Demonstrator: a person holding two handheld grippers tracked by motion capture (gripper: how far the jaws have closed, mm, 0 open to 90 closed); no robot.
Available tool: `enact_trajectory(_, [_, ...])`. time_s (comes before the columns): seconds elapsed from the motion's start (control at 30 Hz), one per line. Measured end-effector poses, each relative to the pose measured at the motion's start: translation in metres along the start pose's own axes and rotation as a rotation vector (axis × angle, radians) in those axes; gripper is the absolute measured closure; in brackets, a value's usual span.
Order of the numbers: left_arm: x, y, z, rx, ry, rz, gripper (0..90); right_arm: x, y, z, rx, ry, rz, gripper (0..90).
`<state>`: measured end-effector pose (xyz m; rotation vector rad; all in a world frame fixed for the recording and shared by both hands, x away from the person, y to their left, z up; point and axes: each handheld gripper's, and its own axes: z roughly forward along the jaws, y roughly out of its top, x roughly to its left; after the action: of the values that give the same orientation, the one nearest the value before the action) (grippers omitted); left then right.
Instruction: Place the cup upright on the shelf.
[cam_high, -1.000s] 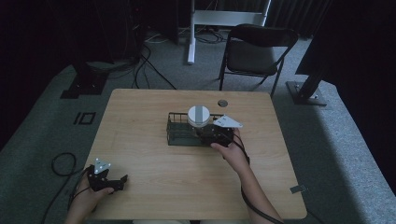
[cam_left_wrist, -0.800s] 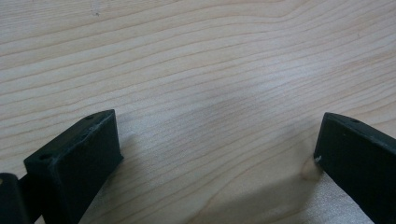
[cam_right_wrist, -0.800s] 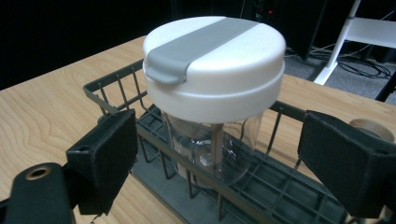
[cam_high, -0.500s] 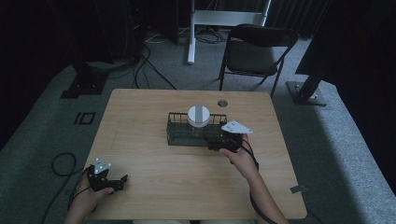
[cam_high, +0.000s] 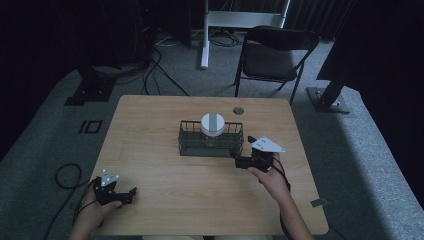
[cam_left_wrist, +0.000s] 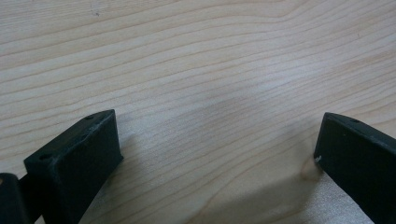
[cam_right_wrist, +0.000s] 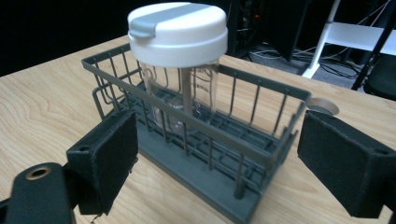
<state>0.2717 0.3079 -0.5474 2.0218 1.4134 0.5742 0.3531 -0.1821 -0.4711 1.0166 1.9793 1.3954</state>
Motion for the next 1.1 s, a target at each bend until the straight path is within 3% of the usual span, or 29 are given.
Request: enact_trajectory(1.1, [0.0, 0.0, 0.0, 0.0, 0.0, 0.0, 0.7, -0.034, -0.062, -0.041, 0.075, -0.107, 0.06, 12.3])
